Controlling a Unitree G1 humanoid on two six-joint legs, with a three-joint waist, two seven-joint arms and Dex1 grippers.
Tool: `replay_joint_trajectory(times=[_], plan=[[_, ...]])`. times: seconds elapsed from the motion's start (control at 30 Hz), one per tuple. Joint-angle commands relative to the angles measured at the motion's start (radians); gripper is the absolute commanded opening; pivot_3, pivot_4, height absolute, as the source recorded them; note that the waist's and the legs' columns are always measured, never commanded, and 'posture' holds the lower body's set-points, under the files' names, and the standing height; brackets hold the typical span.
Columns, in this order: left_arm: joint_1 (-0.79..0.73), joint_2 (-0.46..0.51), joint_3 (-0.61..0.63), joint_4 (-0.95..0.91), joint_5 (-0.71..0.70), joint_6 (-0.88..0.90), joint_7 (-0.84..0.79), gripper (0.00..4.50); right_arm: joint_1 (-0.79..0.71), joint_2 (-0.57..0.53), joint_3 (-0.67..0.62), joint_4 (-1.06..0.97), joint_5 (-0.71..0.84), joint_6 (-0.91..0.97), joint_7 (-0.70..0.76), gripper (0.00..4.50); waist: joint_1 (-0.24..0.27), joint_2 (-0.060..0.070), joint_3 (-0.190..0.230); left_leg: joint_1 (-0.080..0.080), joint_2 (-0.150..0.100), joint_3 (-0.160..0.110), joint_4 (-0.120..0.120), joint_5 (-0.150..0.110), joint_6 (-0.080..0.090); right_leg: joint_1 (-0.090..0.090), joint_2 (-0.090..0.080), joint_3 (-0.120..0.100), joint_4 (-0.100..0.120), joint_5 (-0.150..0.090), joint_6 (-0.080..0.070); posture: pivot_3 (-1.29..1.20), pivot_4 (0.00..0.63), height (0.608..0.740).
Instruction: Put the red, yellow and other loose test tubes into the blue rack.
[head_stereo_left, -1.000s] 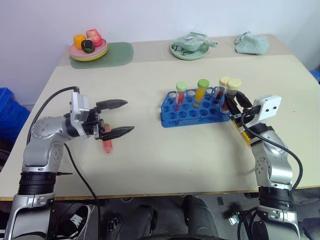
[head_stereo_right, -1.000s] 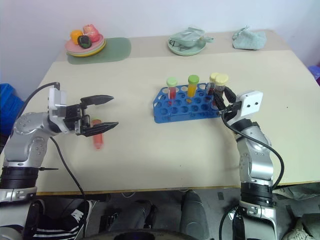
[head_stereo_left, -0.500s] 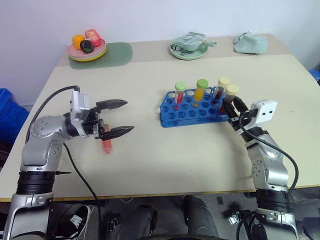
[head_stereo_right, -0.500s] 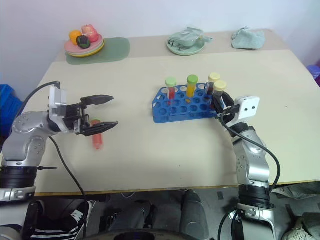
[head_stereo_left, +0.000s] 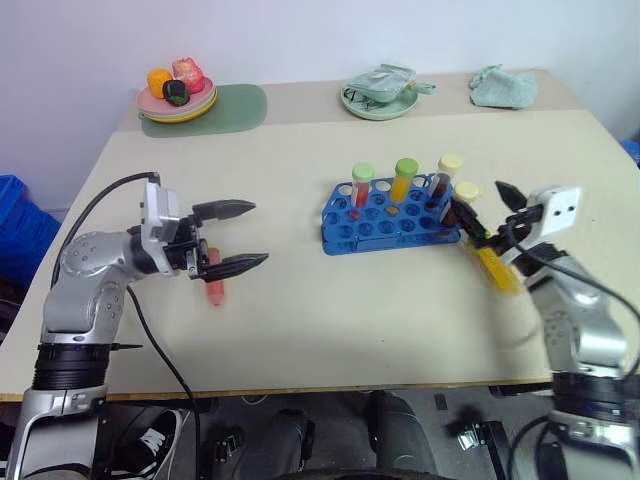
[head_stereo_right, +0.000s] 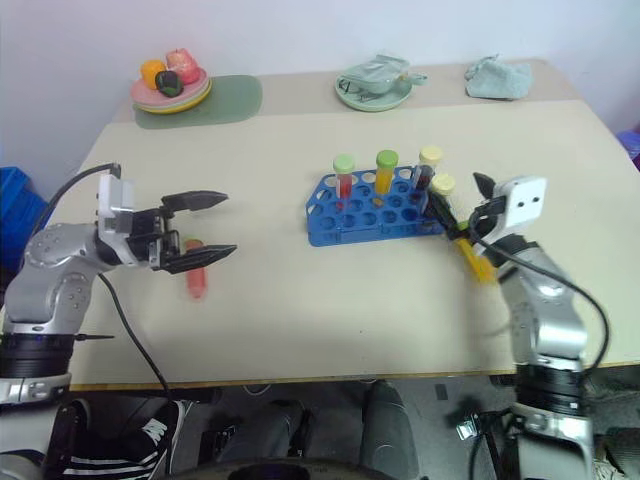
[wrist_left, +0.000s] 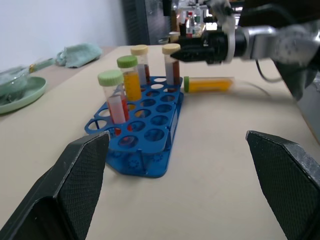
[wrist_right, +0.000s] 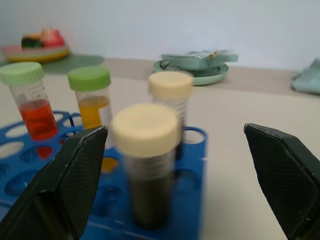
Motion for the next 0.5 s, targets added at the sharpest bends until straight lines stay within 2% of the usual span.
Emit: replay_joint_trajectory(times=[0.03,0.2,0.3,0.4,0.5], plan=[[0.006,-0.010,0.008,-0.039,-0.013,-0.012,0.010,4.50,0.024,-0.155,-0.077,-0.125,0.106,0.131,0.120,4.46,0.001,0.000,0.000,0.000,0.000,0.000,0.000,0.000,0.000,0.000,0.000,0.000,0.000,0.000,0.000,0.00,0.150,0.740],[0.005,-0.037,-0.007,-0.045,-0.004,-0.021,0.017,4.50,0.046,-0.432,-0.124,-0.119,0.187,0.396,0.255,4.46,0.002,0.000,0.000,0.001,0.001,0.003,0.001,-0.001,0.002,0.002,0.000,0.000,-0.002,0.000,0.000,0.00,0.150,0.740],[-0.005,-0.053,-0.013,-0.043,-0.003,-0.022,0.023,4.50,0.004,-0.616,-0.021,-0.088,0.155,0.591,0.281,4.46,0.002,-0.001,0.000,0.001,0.003,0.005,0.001,-0.002,0.003,0.002,0.001,0.000,-0.002,0.001,0.000,0.00,0.150,0.740],[-0.015,-0.070,-0.024,-0.036,0.005,-0.029,0.028,4.50,-0.180,-0.657,0.081,-0.016,0.206,0.847,0.243,4.46,-0.001,0.000,0.000,0.000,0.006,0.007,0.001,-0.002,0.002,0.002,0.003,0.000,-0.007,0.003,-0.003,0.00,0.150,0.740],[-0.015,-0.087,-0.038,-0.048,0.009,-0.030,0.043,4.50,-0.361,-0.656,0.246,0.025,0.131,0.974,0.200,4.46,0.000,0.000,0.000,-0.002,0.010,0.009,0.000,-0.002,0.002,0.001,0.006,0.001,-0.014,0.009,-0.003,0.00,0.150,0.740]])
